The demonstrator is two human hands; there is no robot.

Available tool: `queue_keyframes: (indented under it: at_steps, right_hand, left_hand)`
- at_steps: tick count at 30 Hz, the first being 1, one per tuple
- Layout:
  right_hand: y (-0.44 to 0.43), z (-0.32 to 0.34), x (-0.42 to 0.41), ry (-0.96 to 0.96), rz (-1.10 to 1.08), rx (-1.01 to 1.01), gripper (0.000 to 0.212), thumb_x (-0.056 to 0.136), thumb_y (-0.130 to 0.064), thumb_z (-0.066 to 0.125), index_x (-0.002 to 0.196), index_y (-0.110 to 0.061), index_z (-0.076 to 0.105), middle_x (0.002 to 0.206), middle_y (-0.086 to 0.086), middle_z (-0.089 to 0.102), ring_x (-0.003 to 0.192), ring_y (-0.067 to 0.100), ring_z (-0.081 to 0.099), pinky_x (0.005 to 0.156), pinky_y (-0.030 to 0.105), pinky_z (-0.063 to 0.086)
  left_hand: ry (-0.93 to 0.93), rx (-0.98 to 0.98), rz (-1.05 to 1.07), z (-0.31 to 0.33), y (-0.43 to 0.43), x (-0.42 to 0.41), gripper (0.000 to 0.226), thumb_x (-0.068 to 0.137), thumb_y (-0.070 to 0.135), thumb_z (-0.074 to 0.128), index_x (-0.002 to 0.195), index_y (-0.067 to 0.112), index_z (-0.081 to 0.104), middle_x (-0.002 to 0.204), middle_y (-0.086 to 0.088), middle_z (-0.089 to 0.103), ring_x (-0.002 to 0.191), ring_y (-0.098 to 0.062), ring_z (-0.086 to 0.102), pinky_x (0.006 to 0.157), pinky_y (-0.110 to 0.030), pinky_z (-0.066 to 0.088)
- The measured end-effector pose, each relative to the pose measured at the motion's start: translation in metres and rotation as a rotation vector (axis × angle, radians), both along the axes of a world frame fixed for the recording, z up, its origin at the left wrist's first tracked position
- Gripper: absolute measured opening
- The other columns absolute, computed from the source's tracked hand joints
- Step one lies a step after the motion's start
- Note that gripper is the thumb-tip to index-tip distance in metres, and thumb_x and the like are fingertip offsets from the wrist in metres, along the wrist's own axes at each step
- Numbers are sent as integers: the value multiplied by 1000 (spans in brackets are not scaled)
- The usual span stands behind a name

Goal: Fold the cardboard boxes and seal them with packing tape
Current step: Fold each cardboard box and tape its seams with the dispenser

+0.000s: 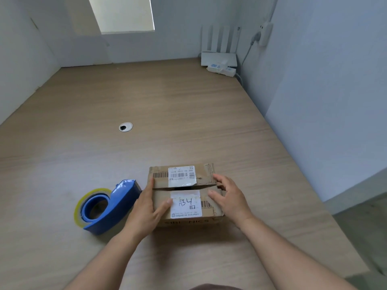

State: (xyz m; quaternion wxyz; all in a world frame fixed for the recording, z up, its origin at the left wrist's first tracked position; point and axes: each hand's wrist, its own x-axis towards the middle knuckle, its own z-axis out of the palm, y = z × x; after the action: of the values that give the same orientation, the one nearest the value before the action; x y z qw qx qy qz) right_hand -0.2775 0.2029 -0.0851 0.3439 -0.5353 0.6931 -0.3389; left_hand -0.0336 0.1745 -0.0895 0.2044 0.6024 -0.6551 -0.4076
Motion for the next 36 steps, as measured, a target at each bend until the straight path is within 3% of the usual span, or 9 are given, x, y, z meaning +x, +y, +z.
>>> queue_keyframes:
  at_steps: [2,8,12,18,21,23,28,31,36]
  right_hand:
    - [-1,5,3,-83,-61,29,61,85,-14,68,140,-20,44,129,-7,52,118,9,51,102,22,38]
    - [-16,48,-3,86,-94,-208,54,86,-23,67,137,-17,49,115,-14,49,110,2,46,96,15,31]
    - [-32,72,-11,-12,-155,-266,48,85,-23,68,131,-15,56,121,-13,47,116,3,46,102,17,32]
    - [-19,49,-12,108,-103,-181,35,85,-17,67,119,-15,62,112,-8,55,101,9,54,92,21,41]
    - [-16,27,-10,197,-51,-112,34,85,-13,64,119,-12,60,117,-1,53,101,14,53,89,21,40]
    - [-16,17,-9,222,-8,-32,35,87,-15,61,121,-12,59,119,1,51,104,16,52,88,21,37]
    - [-8,4,-18,-21,6,78,53,84,-17,66,134,-21,50,126,-2,52,100,8,54,90,21,42]
    - [3,-4,-23,-169,25,134,63,82,-21,72,139,-20,46,129,-4,54,105,6,56,89,17,45]
    - [1,-8,-15,-150,-12,94,62,86,-23,69,142,-17,44,138,-1,49,124,16,51,107,38,40]
  left_hand:
    - [-20,-30,-6,1,-1,-1,85,88,47,60,153,31,7,150,7,35,132,-13,41,108,-40,40]
    - [37,-251,94,28,-17,-9,76,80,47,69,144,28,31,141,5,38,121,-7,40,101,-33,40]
    - [38,-364,119,49,-34,-21,71,78,53,67,137,30,34,130,18,35,113,-2,40,91,-28,38]
    - [-55,-224,86,35,-25,-17,74,78,52,69,136,27,32,138,3,42,114,-15,48,91,-32,44]
    - [-121,-127,63,25,-13,-14,77,74,57,70,133,32,28,136,8,44,107,-15,53,80,-39,55]
    - [-216,-70,5,17,-6,-12,80,74,61,69,135,30,28,146,9,37,116,-16,52,84,-39,54]
    - [-291,-28,-48,10,-1,-10,81,81,60,61,144,24,26,162,4,4,140,-20,33,103,-40,41]
    - [-285,-16,-50,11,0,-11,87,84,59,59,150,23,15,162,5,3,141,-20,32,105,-41,40]
    - [-272,-15,-100,12,5,-7,95,79,62,61,151,27,10,161,7,7,139,-19,35,106,-41,42]
